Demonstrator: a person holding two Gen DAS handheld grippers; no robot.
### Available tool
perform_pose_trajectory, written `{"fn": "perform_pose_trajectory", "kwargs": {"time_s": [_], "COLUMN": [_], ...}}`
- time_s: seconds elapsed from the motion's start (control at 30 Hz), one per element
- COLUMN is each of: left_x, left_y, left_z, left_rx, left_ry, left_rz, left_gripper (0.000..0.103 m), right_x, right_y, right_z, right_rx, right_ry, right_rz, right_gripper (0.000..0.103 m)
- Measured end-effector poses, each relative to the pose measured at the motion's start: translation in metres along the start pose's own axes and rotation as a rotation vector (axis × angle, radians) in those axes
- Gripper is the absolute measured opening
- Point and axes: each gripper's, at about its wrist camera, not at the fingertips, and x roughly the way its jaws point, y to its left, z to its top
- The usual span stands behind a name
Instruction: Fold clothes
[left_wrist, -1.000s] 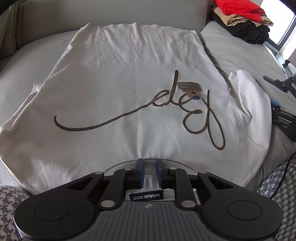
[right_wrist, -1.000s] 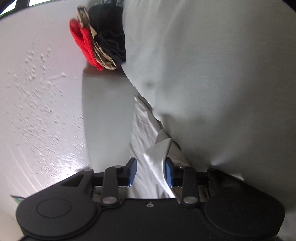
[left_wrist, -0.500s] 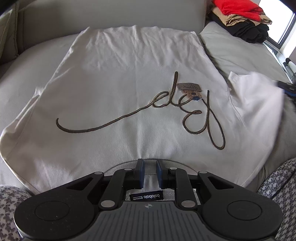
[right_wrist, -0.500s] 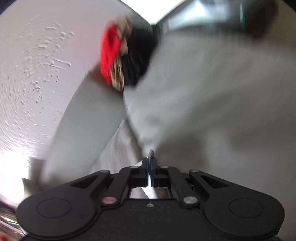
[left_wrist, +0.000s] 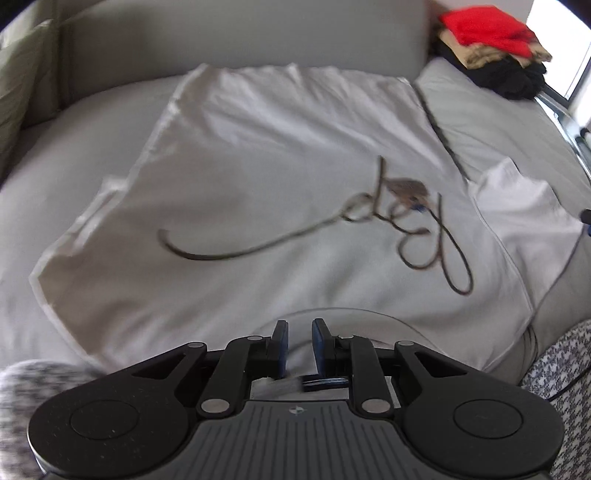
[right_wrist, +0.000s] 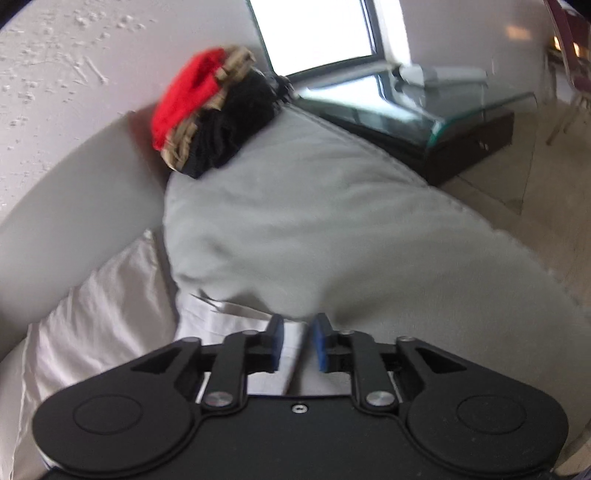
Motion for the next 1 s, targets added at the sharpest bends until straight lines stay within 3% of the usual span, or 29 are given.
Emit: {"fn": "perform_pose_trajectory", "kwargs": {"time_s": [0.1,0.23,0.47,0.57,0.63,0.7,0.73,0.8,0.9,1.0], "left_x": [-0.007,0.007,0.017,0.010,0.004,-0.005,-0.012,-0.034,-0.067,-0.082], "left_y": [0.014,0.018,-0.021,-0.021,-0.017,-0.007,-0.002,0.009,0.040,0.085], "left_z": [0.006,0.007,-0.021,-0.026,-0.027,-0.027,-0.025,-0.018,-0.004,0.010], "left_rx": [-0.036,-0.053,0.160,0.178,0.177,0.133,0.105,0.080,0.010,-0.097], "left_ry": [-0.018,0.005,0.009,0.060,0.100,0.146,0.139,0.065,-0.072,-0.152], "left_rz": [0.040,0.067,0.114,0.081,0.053,-0.031,-0.065,-0.073,-0.063,-0.073], "left_gripper": [0.019,0.010,0.006,0.006,0.006,0.012,0.019,0.022,0.025,0.034], "right_x": [-0.019,-0.015,0.008,-0.006,-0.020,-0.027,-0.030,-0.039,-0.052,-0.048], "right_y": [0.011,0.040,0.089,0.097,0.091,0.084,0.080,0.080,0.084,0.104], "right_z": [-0.002,-0.029,-0.101,-0.128,-0.130,-0.129,-0.130,-0.120,-0.102,-0.094], "right_rx": [-0.043,-0.106,-0.316,-0.481,-0.497,-0.495,-0.497,-0.463,-0.405,-0.361], "right_ry": [0.009,0.186,0.434,0.446,0.497,0.591,0.627,0.595,0.521,0.489], "right_rz": [0.041,0.217,0.457,0.433,0.398,0.372,0.357,0.395,0.477,0.555], "right_gripper": [0.019,0.019,0.018,0.012,0.012,0.012,0.014,0.018,0.039,0.050]}}
